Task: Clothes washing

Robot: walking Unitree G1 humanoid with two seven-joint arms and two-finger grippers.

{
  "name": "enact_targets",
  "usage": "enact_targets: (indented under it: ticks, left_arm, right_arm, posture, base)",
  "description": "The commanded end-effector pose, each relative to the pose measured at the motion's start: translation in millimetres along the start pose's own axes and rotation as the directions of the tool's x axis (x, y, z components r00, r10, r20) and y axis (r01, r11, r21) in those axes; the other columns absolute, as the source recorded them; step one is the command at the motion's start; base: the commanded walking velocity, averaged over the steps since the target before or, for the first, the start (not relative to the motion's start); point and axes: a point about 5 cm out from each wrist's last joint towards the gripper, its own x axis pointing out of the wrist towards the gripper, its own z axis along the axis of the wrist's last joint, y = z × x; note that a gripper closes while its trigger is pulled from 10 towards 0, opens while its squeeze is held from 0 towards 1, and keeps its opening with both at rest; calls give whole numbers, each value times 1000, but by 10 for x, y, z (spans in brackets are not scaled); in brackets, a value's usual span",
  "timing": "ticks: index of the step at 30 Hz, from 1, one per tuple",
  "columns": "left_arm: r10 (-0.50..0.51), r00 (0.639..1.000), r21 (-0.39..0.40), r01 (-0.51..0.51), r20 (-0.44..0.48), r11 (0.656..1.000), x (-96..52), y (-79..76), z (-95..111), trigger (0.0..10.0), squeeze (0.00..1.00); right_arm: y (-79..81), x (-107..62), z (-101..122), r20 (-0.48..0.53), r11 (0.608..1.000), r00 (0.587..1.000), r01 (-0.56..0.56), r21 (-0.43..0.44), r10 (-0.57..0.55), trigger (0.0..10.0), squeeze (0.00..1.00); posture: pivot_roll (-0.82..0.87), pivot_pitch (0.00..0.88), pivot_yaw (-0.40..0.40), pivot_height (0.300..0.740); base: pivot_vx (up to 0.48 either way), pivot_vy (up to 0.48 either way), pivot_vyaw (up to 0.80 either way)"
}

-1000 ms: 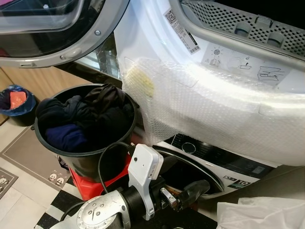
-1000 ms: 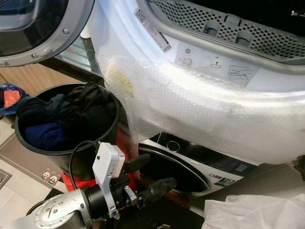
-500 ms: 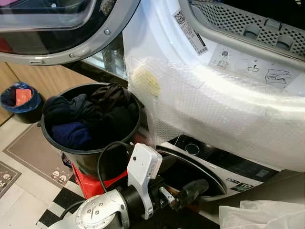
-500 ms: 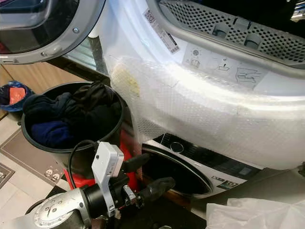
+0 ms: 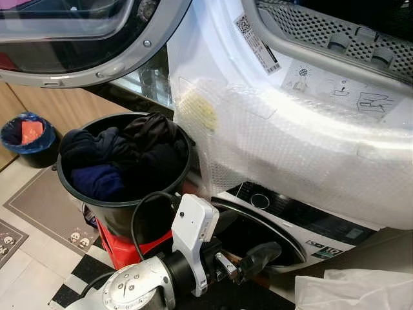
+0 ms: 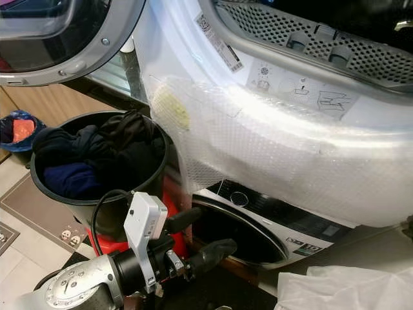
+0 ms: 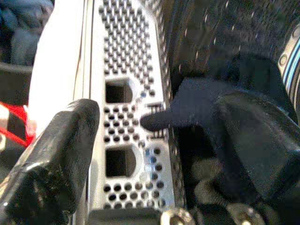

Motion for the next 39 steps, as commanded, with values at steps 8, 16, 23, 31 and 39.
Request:
enact_targets:
  ticks: [8,16,23,31,39]
  left_arm:
    - [-34,999,-17,33,-11,999,21,-56,-27,10000,0]
    - [-11,1000,-17,11,-5,1000,17,-57,-25,10000,0]
    - [-6,1000,-18,6,-4,1000,13,-55,-28,10000,0]
    - [6,1000,7,-6,-11,1000,17,24,-16,10000,0]
    - [16,1000,41,-16,-14,999,40,141,19,10000,0]
  right_arm:
    - [-73,397,5,-60,958,971,239,157,-232,10000,0]
    - [-241,461,92,30,750,783,582,313,-621,10000,0]
    - [-297,134,88,168,725,748,522,450,-642,10000,0]
    - [-206,-294,-291,355,827,771,375,418,-529,10000,0]
    - [-52,-263,-746,321,821,793,354,449,-517,10000,0]
  posture:
    - [-4,226,-83,740]
    - [16,233,-91,740]
    - [17,231,-93,740]
    - [16,212,-68,740]
    - [2,192,-38,740]
  base:
    - [0,0,0]
    - [0,0,0]
    - [0,0,0]
    - [0,0,0]
    - [0,0,0]
